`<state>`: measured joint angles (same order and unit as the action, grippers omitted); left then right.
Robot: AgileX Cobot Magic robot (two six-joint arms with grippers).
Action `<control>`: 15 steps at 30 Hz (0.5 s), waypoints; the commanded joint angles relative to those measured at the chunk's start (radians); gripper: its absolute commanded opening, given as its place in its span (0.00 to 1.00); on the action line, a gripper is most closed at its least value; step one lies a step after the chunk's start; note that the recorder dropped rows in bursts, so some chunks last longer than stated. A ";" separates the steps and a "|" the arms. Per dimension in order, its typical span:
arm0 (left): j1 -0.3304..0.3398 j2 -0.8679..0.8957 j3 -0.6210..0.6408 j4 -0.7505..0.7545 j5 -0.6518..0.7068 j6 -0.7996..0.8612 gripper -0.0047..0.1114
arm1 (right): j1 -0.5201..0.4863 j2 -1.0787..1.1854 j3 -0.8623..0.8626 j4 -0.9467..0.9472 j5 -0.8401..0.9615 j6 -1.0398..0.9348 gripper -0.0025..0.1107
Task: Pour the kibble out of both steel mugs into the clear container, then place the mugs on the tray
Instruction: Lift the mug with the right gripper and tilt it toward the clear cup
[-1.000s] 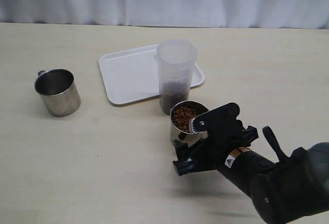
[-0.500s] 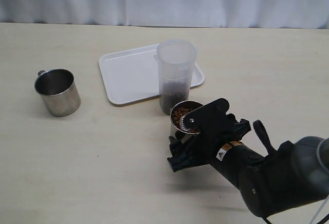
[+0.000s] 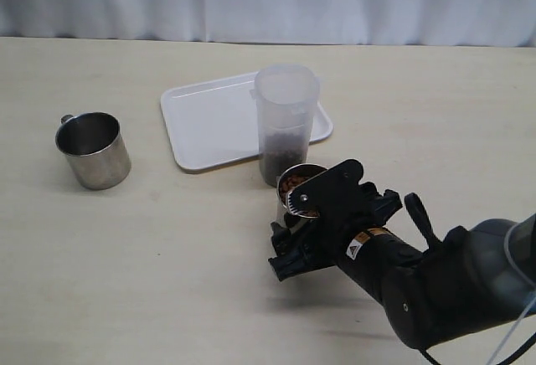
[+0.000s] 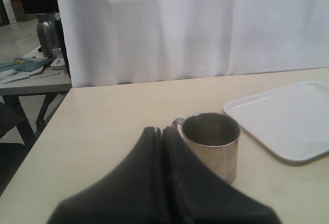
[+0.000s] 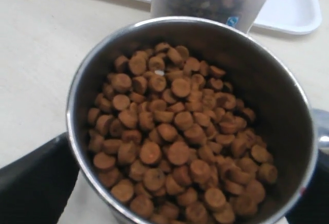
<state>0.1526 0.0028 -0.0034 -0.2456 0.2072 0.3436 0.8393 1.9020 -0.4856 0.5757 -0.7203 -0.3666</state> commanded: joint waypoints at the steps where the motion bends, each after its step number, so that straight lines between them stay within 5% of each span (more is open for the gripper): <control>1: -0.002 -0.003 0.003 0.000 -0.004 0.000 0.04 | -0.005 0.003 -0.003 -0.008 0.000 -0.010 0.78; 9: -0.002 -0.003 0.003 0.000 -0.004 0.000 0.04 | -0.005 0.003 -0.003 -0.008 -0.002 -0.011 0.71; 15: -0.002 -0.003 0.003 0.000 -0.004 0.000 0.04 | -0.005 0.003 -0.003 -0.008 -0.002 -0.011 0.19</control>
<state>0.1526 0.0028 -0.0034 -0.2456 0.2072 0.3436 0.8393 1.9020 -0.4856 0.5751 -0.7203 -0.3702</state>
